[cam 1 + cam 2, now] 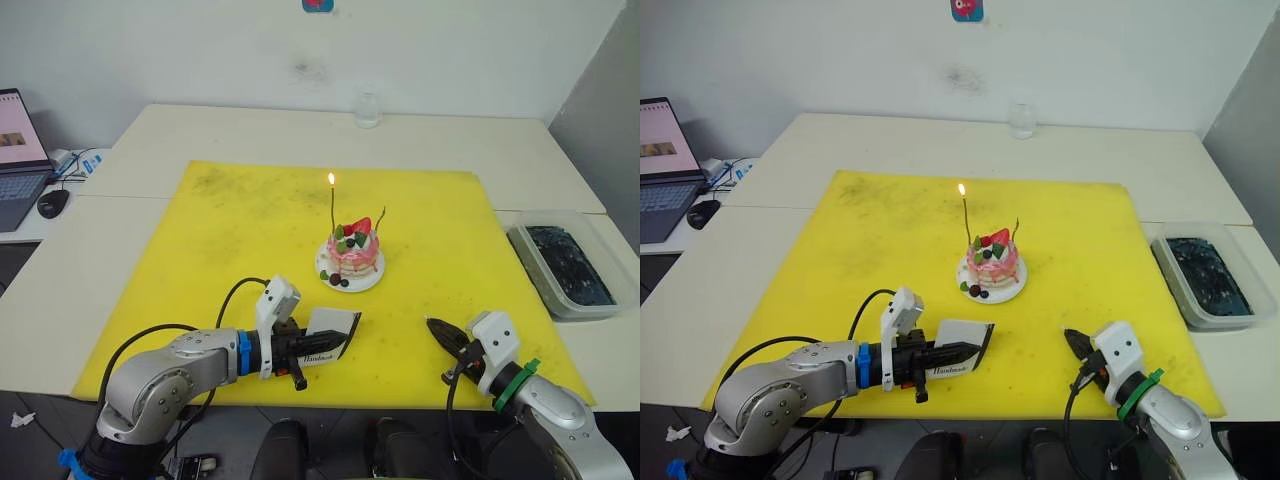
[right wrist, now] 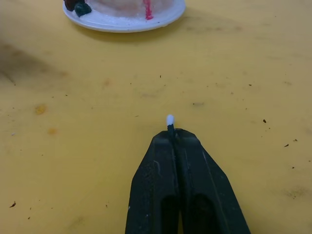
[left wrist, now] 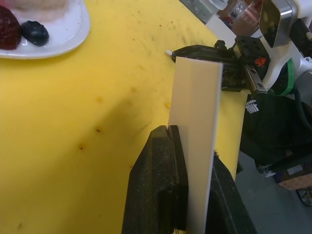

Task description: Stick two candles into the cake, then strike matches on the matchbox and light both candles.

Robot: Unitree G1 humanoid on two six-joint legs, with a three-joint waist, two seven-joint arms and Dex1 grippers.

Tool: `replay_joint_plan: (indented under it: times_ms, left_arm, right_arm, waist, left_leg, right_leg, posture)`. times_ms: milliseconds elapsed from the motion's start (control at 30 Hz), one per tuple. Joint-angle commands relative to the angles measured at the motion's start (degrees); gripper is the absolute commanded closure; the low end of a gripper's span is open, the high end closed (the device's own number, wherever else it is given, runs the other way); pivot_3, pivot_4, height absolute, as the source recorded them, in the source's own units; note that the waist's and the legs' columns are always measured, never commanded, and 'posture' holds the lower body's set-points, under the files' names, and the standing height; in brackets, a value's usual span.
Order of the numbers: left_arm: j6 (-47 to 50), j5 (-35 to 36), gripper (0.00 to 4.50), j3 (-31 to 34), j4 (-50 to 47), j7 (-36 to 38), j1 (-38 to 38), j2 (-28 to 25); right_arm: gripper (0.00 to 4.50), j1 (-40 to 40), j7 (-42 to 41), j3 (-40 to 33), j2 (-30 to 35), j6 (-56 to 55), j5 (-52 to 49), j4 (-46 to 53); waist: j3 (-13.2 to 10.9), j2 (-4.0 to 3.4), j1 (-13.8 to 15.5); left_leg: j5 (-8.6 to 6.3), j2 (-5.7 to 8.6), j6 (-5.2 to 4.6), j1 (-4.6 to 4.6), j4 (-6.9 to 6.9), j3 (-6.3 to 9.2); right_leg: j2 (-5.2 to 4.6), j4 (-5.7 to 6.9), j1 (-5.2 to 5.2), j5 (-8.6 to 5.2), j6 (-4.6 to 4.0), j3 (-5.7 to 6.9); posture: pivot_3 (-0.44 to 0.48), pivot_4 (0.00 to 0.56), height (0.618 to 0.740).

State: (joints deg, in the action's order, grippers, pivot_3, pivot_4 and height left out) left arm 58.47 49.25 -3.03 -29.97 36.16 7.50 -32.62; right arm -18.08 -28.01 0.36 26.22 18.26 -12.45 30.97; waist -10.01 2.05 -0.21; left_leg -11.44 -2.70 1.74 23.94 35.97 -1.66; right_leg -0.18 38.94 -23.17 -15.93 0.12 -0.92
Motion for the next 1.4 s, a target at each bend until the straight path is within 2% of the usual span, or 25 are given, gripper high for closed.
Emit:
replay_joint_plan:
  times_ms: [33,267,467,633,800,1067,1400]
  left_arm:
    - [0.99,2.8,4.5,0.4,-1.87,-1.59,2.27,2.12]
    - [2.96,3.98,4.5,0.15,0.09,-8.2,7.5,9.25]
    - [3.58,3.69,4.5,-0.67,0.97,-9.05,8.9,11.38]
    - [4.02,4.48,4.5,-0.32,1.7,-8.94,9.06,12.03]
    - [5.45,6.56,4.5,0.75,2.91,-8.63,8.69,11.77]
    - [5.99,7.47,4.5,0.92,3.27,-9.0,8.43,11.65]
    - [5.8,7.38,4.5,0.63,3.0,-8.89,8.55,11.53]
  right_arm:
    - [4.45,0.83,-0.58,-2.63,1.23,0.68,-1.41,3.69]
    - [4.45,8.31,-3.49,-6.02,10.5,11.01,-5.57,17.74]
    - [4.45,18.55,-5.22,-1.6,18.65,20.91,-6.21,23.48]
    - [4.45,24.55,-4.96,2.98,20.67,26.05,-5.62,24.26]
    - [4.45,27.31,-5.43,5.89,21.98,28.0,-4.75,24.11]
    - [4.45,26.68,-7.42,7.25,23.86,28.07,-4.46,24.54]
    - [4.45,26.75,-6.61,9.16,23.09,27.91,-3.52,24.07]
  waist:
    - [0.0,0.0,0.03]
    - [-0.01,0.02,0.03]
    - [0.0,0.05,-0.08]
    - [-0.01,0.07,0.02]
    - [-0.02,0.08,0.01]
    - [-0.02,0.08,0.02]
    - [-0.02,0.08,0.02]
  left_leg:
    - [0.0,0.02,0.0,0.01,0.01,-0.01]
    - [0.01,0.04,-0.01,0.0,0.08,-0.01]
    - [0.01,0.09,0.0,0.01,0.05,0.01]
    - [0.01,0.09,0.0,0.04,0.06,0.06]
    - [0.01,0.09,0.0,0.05,0.09,0.01]
    - [0.01,0.07,0.0,0.05,0.08,0.03]
    - [0.01,0.07,0.0,0.05,0.08,0.03]
  right_leg:
    - [0.0,0.0,0.0,0.0,0.0,-0.01]
    - [0.07,0.03,0.03,0.1,0.17,-0.03]
    - [0.25,0.02,0.02,0.1,0.17,-0.02]
    - [0.25,0.02,0.02,0.1,0.17,0.02]
    - [0.23,0.01,0.02,0.11,0.17,-0.03]
    - [0.24,0.01,0.02,0.1,0.17,-0.01]
    - [0.23,0.01,0.01,0.1,0.17,-0.01]
  posture:
    - [0.0,0.15,0.74]
    - [0.0,0.15,0.74]
    - [0.0,0.15,0.74]
    - [0.0,0.15,0.74]
    - [0.0,0.15,0.74]
    - [0.0,0.15,0.74]
    - [0.0,0.15,0.74]
